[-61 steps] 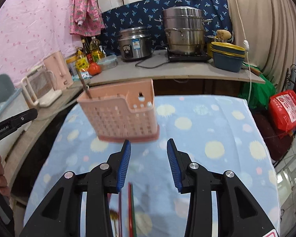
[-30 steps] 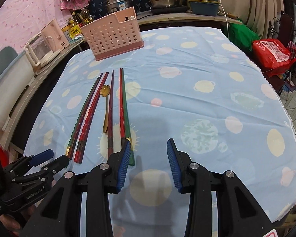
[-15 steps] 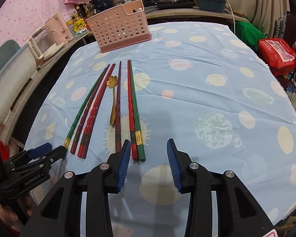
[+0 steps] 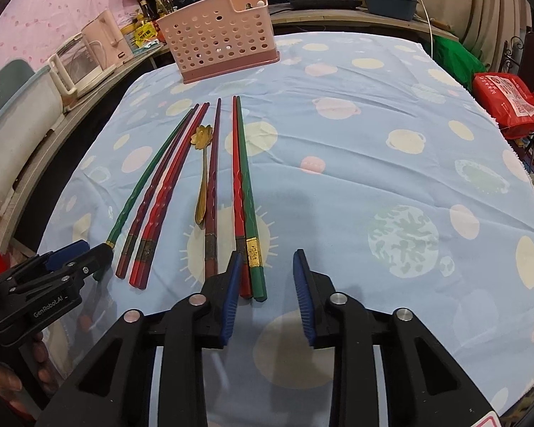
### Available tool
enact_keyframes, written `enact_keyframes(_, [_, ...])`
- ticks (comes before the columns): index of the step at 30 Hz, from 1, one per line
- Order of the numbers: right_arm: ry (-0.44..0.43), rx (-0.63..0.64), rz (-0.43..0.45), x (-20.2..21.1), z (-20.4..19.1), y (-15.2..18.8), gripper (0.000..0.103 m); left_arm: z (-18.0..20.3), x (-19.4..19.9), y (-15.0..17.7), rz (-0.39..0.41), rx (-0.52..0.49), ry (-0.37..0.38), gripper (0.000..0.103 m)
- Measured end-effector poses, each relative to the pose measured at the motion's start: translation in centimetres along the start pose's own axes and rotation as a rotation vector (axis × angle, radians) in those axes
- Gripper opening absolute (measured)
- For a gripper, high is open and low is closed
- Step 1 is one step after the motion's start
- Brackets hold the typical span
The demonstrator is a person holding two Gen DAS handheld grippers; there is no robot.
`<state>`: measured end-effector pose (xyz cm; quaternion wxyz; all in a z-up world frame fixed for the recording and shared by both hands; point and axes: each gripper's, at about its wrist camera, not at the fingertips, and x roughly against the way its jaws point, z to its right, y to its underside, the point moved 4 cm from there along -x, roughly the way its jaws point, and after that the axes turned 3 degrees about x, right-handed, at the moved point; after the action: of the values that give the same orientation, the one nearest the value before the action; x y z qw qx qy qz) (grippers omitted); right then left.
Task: Organize utensils
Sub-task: 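Grasp a green chopstick with the left tool while the right tool grasps another green chopstick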
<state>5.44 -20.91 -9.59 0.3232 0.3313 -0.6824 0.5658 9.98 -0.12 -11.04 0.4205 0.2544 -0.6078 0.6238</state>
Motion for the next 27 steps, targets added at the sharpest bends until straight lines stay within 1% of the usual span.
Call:
enact_keyframes(8, [0.005,-0.018,0.006,0.0,0.8,-0.2,0.027,0.0,-0.2,-0.4,0.000,0.001,0.000,0.048])
enact_keyframes(13, [-0.010,-0.034,0.013,0.2,1.0,-0.5,0.027,0.0,-0.2,-0.4,0.000,0.000,0.001,0.048])
enact_keyframes(24, [-0.003,-0.012,0.008,-0.3,0.7,-0.4,0.025,0.0,-0.3,-0.5,0.001,-0.003,-0.005,0.048])
enact_keyframes(26, [-0.013,-0.006,0.002,-0.4,0.4,-0.4,0.024,0.0,-0.3,-0.5,0.000,-0.002,-0.003,0.048])
enact_keyframes(27, [-0.023,-0.005,-0.005,-0.4,0.3,-0.4,0.020,0.1,-0.3,-0.5,0.000,-0.002,-0.001,0.048])
